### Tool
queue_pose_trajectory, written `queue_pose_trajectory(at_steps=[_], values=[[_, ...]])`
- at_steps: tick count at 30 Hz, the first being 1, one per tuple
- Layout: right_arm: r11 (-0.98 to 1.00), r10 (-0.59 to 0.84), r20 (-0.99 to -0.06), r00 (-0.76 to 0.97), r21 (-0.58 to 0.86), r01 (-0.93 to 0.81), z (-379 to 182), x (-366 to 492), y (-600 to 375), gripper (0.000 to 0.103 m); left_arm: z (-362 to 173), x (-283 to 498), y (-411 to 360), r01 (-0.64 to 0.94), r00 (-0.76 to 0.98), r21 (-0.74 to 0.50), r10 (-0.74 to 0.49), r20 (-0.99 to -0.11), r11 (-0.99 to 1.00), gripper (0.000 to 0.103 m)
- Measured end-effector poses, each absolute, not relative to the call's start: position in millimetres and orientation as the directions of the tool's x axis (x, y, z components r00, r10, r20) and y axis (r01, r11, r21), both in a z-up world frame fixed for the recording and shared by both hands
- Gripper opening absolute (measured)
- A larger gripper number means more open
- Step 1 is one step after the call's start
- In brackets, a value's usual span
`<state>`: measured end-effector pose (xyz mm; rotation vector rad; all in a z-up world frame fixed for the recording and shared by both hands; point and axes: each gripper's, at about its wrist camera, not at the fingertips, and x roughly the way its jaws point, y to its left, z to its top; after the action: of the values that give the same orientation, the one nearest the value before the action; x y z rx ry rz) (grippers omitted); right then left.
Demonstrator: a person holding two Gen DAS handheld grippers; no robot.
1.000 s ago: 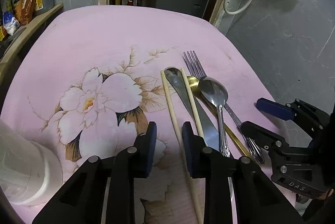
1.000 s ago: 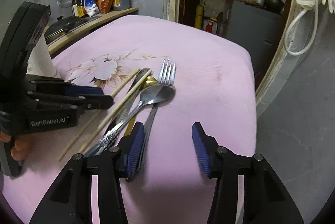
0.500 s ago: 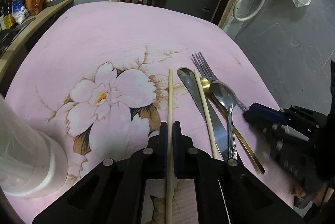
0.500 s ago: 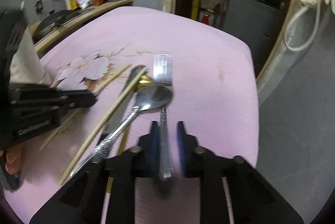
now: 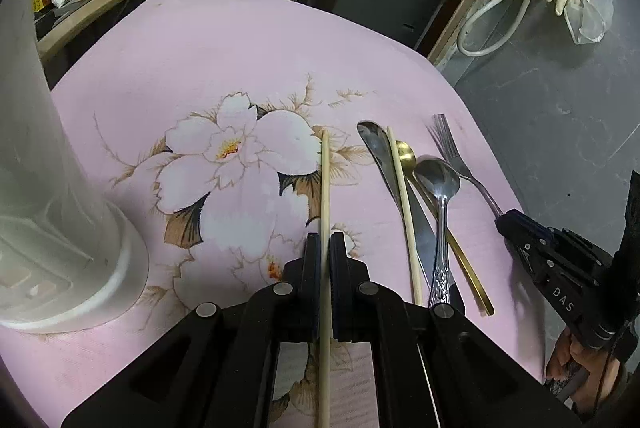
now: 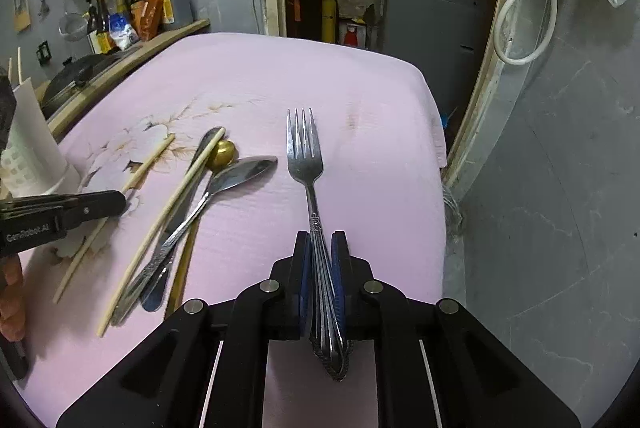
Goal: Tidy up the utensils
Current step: 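Close the left tool on a chopstick while the right tool grasps a fork, then lift the chopstick and fork and carry them to the white holder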
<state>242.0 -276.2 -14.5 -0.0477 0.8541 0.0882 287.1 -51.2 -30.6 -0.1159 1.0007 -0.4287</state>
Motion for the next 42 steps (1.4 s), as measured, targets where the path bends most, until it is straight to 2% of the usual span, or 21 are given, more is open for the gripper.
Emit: queue_pose_trajectory(at_steps=[3, 6, 11, 18, 26, 31, 35, 37, 39, 42], values=[[0.994, 0.091, -0.755, 0.65, 0.035, -0.1, -14, 246, -278, 0.013, -28, 288, -50, 0.312, 0.452, -0.288, -0.408, -0.793, 0.906, 0.003], [0.99, 0.141, -0.755, 0.64, 0.09, -0.112, -12, 252, -281, 0.028, -27, 289, -52, 0.334, 0.451, -0.261, -0.397, -0.799, 0.906, 0.003], [0.988, 0.13, -0.764, 0.632, 0.048, -0.146, -8, 276, -273, 0.028, -25, 293, -56, 0.351, 0.459, -0.23, -0.381, -0.803, 0.908, 0.003], [0.986, 0.137, -0.788, 0.6, 0.053, -0.156, -15, 316, -265, 0.029, -25, 302, -50, 0.357, 0.437, -0.263, -0.409, -0.801, 0.896, 0.004], [0.981, 0.114, -0.821, 0.56, 0.002, -0.196, -22, 339, -259, 0.034, -27, 304, -53, 0.379, 0.432, -0.246, -0.406, -0.805, 0.892, 0.004], [0.977, 0.119, -0.832, 0.542, 0.001, -0.214, -23, 349, -258, 0.044, -28, 305, -54, 0.384, 0.427, -0.248, -0.409, -0.806, 0.889, 0.005], [0.973, 0.115, -0.839, 0.532, -0.011, -0.229, -25, 352, -256, 0.043, -28, 307, -55, 0.388, 0.422, -0.25, -0.412, -0.808, 0.887, 0.005], [0.972, 0.128, -0.838, 0.53, 0.001, -0.233, -25, 351, -258, 0.029, -28, 307, -55, 0.388, 0.423, -0.25, -0.412, -0.807, 0.887, 0.005], [0.974, 0.139, -0.835, 0.532, 0.017, -0.228, -24, 350, -260, 0.023, -28, 307, -56, 0.387, 0.424, -0.25, -0.412, -0.806, 0.887, 0.005], [0.976, 0.15, -0.828, 0.54, 0.036, -0.215, -22, 346, -262, 0.022, -28, 306, -56, 0.391, 0.432, -0.249, -0.416, -0.8, 0.886, 0.004]])
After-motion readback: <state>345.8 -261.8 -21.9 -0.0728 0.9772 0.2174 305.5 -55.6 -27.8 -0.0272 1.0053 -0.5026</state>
